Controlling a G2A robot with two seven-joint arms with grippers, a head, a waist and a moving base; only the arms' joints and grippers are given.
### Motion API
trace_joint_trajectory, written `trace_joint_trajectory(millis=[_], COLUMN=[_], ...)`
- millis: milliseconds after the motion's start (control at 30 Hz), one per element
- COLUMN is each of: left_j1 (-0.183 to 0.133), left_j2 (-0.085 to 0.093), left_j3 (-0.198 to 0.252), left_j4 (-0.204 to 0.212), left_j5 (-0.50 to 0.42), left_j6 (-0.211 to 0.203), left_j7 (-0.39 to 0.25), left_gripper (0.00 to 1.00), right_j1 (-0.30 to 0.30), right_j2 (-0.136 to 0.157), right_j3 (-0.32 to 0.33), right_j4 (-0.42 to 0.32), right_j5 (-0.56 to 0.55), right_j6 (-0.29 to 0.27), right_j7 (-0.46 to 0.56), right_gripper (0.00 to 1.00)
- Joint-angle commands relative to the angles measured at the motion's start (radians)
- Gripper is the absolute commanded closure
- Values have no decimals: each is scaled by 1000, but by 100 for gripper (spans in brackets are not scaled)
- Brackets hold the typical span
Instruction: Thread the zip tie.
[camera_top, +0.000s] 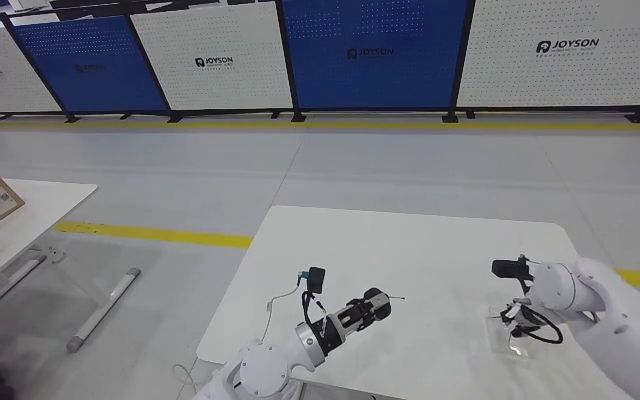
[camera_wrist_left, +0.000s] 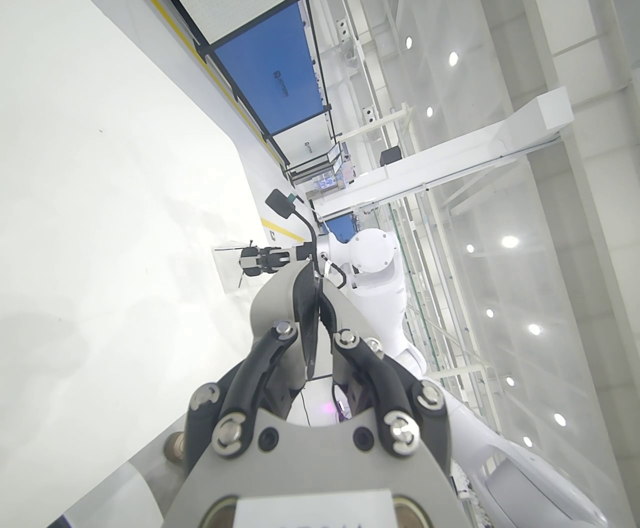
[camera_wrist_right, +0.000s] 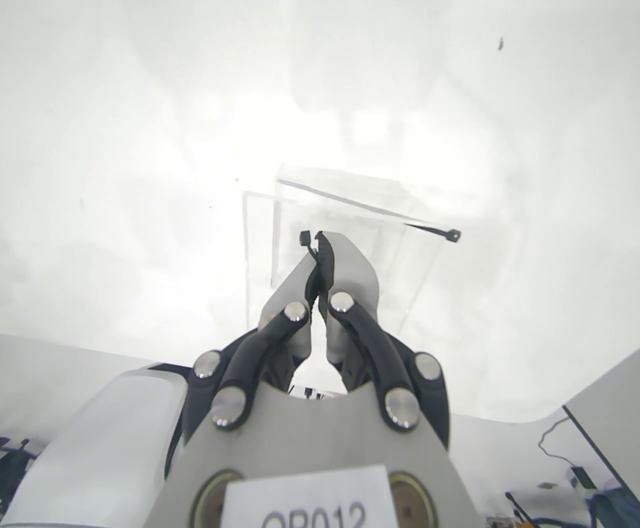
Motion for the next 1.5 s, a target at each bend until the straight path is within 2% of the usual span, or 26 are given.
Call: trace_joint_trajectory(millis=[0, 133, 167, 667, 733, 900, 1000, 1033, 1067, 1467], left_j1=[0, 0, 0, 0, 0, 0, 0, 0, 0, 0], left_j2=[0, 0, 0, 0, 0, 0, 0, 0, 0, 0], left_j3=[0, 0, 0, 0, 0, 0, 0, 0, 0, 0], left_j4=[0, 0, 0, 0, 0, 0, 0, 0, 0, 0], left_j5=[0, 0, 0, 0, 0, 0, 0, 0, 0, 0], left_j6=[0, 0, 0, 0, 0, 0, 0, 0, 0, 0], left_j7=[0, 0, 0, 0, 0, 0, 0, 0, 0, 0], left_gripper=[100, 100, 100, 100, 100, 100, 100, 100, 100, 100], right_j1=[-57, -189, -200, -200, -221, -310, -418, -470, -496, -496], right_j2=[16, 44, 46, 46, 43, 64, 89, 99, 103, 103], right_j3=[83, 227, 236, 236, 252, 384, 507, 554, 575, 575], right_j4=[-38, -145, -156, -156, -166, -237, -343, -386, -405, -405], right_j5=[-22, -34, -33, -33, -4, 81, 112, 116, 117, 117], right_j6=[0, 0, 0, 0, -13, -39, -56, -68, -76, -76], right_j7=[-47, -108, -107, -107, -187, -326, -415, -444, -450, -450], right_gripper=[100, 100, 100, 100, 100, 100, 100, 100, 100, 100])
